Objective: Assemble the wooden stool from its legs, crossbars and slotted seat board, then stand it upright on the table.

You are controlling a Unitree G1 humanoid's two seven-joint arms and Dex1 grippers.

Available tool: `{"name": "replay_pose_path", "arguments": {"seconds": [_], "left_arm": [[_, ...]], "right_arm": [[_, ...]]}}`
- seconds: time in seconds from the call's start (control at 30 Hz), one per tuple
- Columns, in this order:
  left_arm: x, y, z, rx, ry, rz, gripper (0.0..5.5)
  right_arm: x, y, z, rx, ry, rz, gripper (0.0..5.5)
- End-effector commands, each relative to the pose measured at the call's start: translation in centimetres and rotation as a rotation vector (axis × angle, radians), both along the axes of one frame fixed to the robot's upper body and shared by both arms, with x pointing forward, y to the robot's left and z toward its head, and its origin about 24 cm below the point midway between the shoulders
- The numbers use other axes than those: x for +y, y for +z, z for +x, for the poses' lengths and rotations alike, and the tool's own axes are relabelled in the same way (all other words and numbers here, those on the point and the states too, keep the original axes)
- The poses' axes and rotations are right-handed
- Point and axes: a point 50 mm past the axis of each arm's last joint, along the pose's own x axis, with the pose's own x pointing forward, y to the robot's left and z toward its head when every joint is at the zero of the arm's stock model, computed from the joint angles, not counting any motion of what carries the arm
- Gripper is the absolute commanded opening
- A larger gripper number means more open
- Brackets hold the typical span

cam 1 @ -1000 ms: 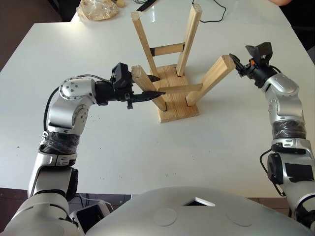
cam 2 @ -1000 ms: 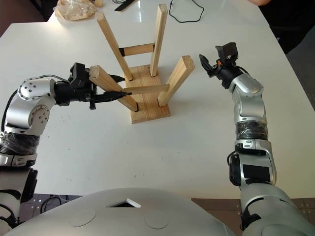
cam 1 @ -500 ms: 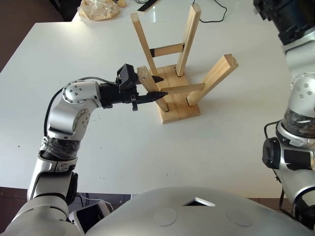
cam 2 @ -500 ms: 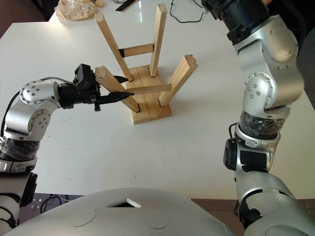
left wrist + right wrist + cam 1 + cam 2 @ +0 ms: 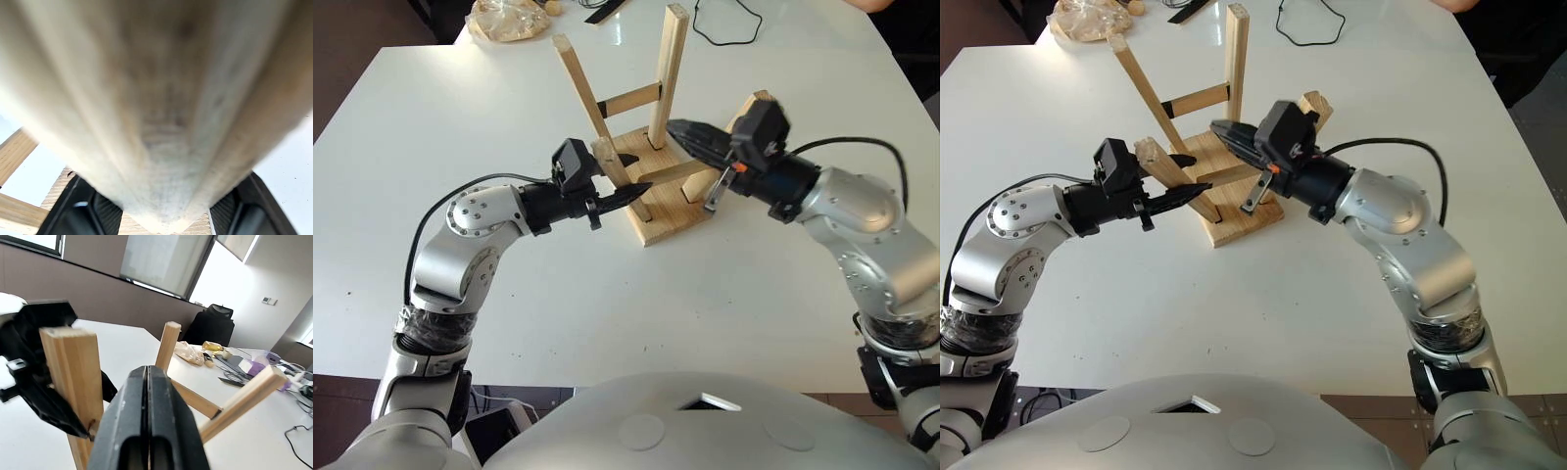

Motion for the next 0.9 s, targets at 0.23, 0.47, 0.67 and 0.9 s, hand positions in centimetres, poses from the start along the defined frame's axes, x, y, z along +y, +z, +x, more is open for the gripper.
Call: {"name": "replay_pose_path", "arguments": {"seconds": [0.23, 0.47, 0.67, 0.9], "left_arm": [[-0.7, -2.0, 0.2, 0.126, 0.001, 0.090, 2.04], [-1.2, -2.2, 0.3, 0.137, -0.048, 0.199, 2.04], [-1.0, -2.3, 0.9, 0.156, -0.058, 0.276, 2.04], [-0.5, -2.5, 1.2, 0.175, -0.016, 0.273, 2.04]], "right_arm": [[0.7, -5.1, 0.5, 0.068, -0.023, -0.167, 0.00], [0.5, -1.2, 1.5, -0.018, -0.058, 0.033, 0.00], [-2.0, 2.9, 2.6, -0.086, -0.088, 0.132, 0.00], [-1.3, -3.6, 1.2, 0.008, -0.051, -0.160, 0.00]]}}
